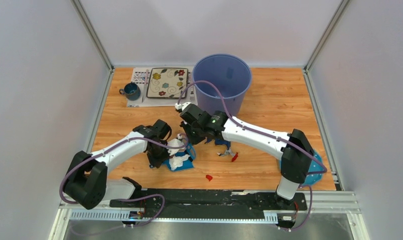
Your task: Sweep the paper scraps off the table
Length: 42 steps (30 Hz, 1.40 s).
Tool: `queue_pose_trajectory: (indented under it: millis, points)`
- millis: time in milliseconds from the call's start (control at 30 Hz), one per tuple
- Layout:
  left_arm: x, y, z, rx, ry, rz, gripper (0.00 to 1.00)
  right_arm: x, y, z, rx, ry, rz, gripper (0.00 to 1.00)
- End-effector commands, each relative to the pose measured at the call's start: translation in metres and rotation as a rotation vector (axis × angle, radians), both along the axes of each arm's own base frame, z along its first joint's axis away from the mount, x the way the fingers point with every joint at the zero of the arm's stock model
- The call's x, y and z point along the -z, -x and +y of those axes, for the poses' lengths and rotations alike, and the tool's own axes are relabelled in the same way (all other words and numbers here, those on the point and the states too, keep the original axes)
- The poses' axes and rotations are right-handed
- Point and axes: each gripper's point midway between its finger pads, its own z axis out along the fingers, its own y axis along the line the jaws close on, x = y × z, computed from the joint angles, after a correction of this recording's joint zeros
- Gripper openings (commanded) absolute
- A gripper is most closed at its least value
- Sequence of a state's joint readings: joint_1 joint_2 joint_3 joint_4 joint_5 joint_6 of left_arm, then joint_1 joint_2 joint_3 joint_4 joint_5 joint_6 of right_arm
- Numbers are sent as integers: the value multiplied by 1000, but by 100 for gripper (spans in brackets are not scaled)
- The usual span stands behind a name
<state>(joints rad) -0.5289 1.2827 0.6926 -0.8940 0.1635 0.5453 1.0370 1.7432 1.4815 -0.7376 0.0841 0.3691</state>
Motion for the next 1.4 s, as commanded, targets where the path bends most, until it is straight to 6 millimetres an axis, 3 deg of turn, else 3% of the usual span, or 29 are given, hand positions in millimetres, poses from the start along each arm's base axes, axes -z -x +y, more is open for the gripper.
queue_pose_trajectory:
  millis: [0, 100, 200, 300, 367, 533, 700, 833, 1000, 1167, 1367]
  points:
    - [-6, -1, -12, -19, 62, -5, 0, -52, 21, 38, -112, -194, 3, 0]
    - [-11, -3, -19, -31, 98, -3, 0, -64, 22, 32, -108, -199, -18, 0]
    - [-23, -13, -26, -74, 175, -17, 0, -78, 9, 3, -37, -116, -118, 0]
    - [-36, -23, -29, -117, 241, -30, 0, -108, -9, -39, 55, -30, -264, 0]
    - [-41, -25, -32, -118, 271, -43, 0, -140, -16, -67, 101, -22, -377, 0]
    - [-47, -24, -39, -112, 333, -59, 0, -210, -14, -120, 186, -132, -577, 0]
    - [-62, -25, -43, -129, 370, -57, 0, -244, -6, -167, 257, -205, -652, 0]
    - [-87, -29, -46, -138, 397, -81, 0, -252, 1, -192, 294, -214, -669, 0]
    - [-132, -49, -48, -161, 414, -178, 0, -257, 1, -218, 355, -193, -695, 0]
    - [-176, -65, -52, -168, 431, -249, 0, -258, -5, -233, 400, -160, -715, 0]
    - [-214, -91, -52, -185, 406, -313, 0, -252, -12, -246, 438, -116, -719, 0]
